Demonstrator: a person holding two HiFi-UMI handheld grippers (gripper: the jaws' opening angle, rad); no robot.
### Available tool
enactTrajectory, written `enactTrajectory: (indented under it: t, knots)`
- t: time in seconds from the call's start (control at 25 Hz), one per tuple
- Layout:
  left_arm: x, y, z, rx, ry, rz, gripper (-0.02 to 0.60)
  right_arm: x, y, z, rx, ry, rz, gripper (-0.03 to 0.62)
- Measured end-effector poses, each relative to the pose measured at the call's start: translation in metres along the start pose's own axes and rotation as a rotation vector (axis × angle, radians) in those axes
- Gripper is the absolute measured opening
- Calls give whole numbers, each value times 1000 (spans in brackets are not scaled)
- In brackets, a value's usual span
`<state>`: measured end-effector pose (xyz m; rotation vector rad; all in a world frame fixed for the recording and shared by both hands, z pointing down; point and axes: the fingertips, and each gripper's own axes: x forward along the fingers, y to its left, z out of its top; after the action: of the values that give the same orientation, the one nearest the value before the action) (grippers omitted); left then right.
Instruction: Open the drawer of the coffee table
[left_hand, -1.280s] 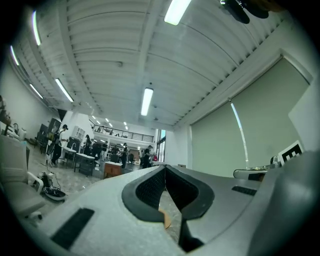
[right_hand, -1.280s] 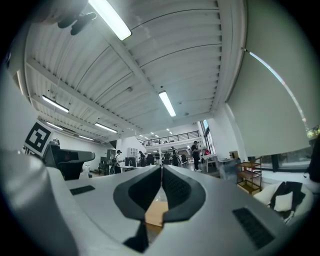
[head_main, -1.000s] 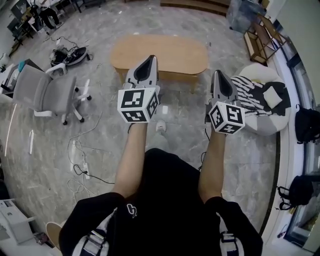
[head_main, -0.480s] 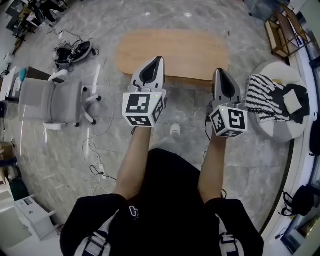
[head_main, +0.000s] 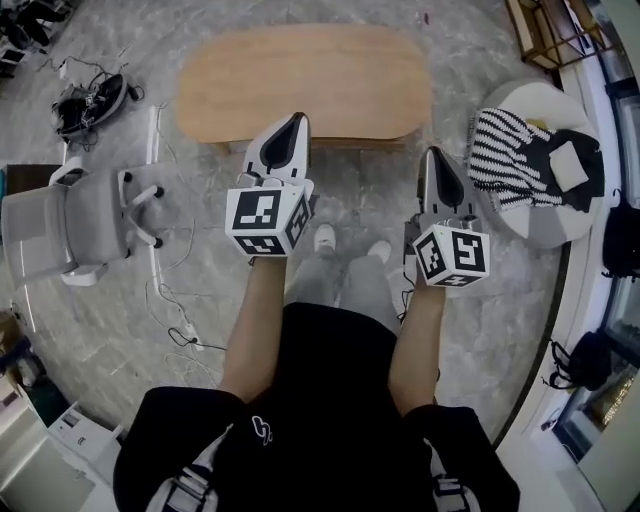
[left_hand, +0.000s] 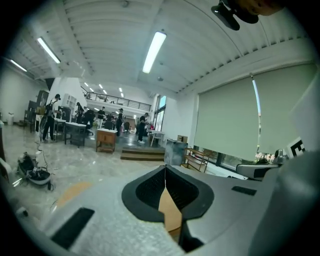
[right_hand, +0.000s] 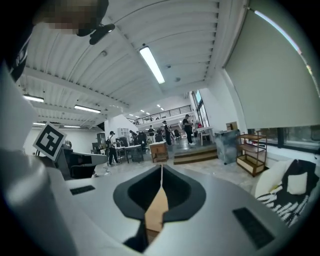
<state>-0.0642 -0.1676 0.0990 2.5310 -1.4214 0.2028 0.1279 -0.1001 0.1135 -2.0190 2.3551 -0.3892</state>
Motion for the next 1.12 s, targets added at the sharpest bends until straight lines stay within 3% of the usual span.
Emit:
enactTrajectory:
  t: [0.16,0.52,0.92,1.12]
  knots:
    - [24,-2,-44,-32,61,25,10,16,-25,-37,21,80,28,14]
    - [61,23,-182,-89,238,76,11,74,-43,-167,19,304,180,14]
    - [82,69,-343,-108,350,114,11,87,-69,-318,20,429,204,14]
    - [81,84,-402,-129,389,110,11,86,-82,-365,-4,455,201,14]
